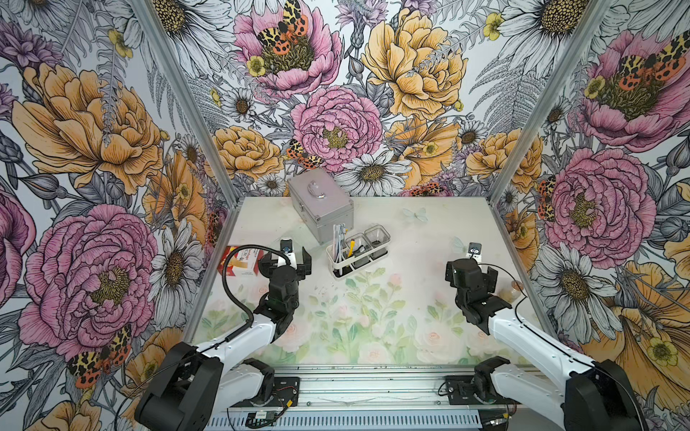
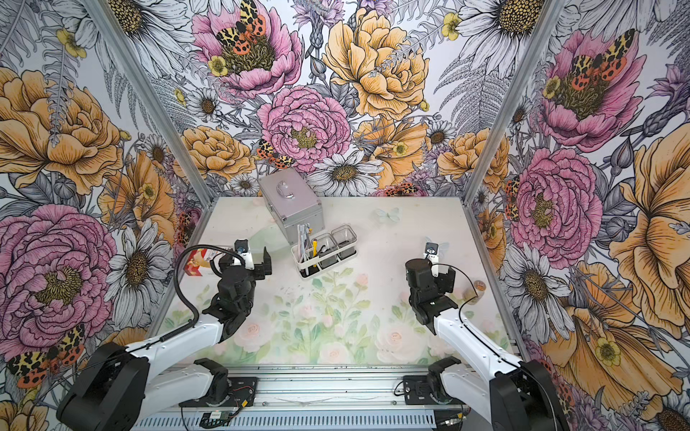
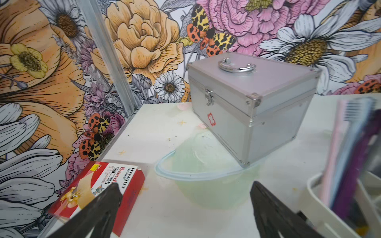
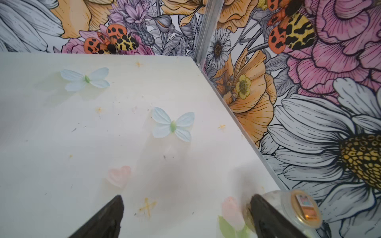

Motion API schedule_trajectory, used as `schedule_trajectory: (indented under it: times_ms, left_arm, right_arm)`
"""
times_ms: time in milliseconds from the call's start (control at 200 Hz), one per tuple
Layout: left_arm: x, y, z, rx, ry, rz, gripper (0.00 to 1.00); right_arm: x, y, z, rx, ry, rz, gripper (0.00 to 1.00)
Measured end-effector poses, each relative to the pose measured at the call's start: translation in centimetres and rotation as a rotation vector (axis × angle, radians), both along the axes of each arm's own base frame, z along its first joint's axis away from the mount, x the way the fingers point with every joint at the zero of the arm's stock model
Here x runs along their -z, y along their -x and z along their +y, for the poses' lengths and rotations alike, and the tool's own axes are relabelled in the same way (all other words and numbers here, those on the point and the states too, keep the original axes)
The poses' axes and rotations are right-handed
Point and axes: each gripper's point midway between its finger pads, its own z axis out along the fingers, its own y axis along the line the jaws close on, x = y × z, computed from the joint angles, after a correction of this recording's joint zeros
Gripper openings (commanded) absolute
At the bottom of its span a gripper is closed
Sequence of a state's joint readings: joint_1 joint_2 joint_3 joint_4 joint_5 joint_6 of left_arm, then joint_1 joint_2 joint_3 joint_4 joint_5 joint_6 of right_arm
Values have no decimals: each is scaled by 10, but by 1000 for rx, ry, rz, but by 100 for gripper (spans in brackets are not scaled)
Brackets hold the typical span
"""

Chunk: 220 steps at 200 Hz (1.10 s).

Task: Place the toothbrush into the toothbrush holder
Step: Reset both arms

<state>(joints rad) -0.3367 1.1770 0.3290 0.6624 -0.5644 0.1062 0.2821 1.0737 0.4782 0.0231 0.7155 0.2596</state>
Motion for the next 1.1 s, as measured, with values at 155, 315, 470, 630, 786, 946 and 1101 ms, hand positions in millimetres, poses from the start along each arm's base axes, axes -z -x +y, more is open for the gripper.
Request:
schedule_trajectory:
  times_ms: [155, 315, 470, 630, 786, 946, 1101]
  left_arm:
    - [11, -13, 30, -45, 24, 23, 99]
    - [-4, -14, 33, -21, 57, -24, 99]
    - [20, -3, 34, -10, 58, -7, 99]
    - [39, -7, 36, -10, 58, 52, 99]
    - [27, -19, 42, -14, 91, 26, 98]
    - [28, -20, 63, -55, 145, 17, 98]
    - [60, -25, 79, -53, 201, 8, 99]
  right_arm:
    - [7, -15, -27, 73, -13, -23, 97]
    - [34, -23, -49, 125, -17, 49, 98]
    - [46, -35, -67, 151, -56, 72, 96]
    - [48, -56, -76, 145, -94, 59, 95]
    - [49, -70, -71, 92, -140, 20, 90]
    - [46, -80, -59, 20, -159, -12, 92]
    - [45, -75, -43, -61, -152, -50, 95]
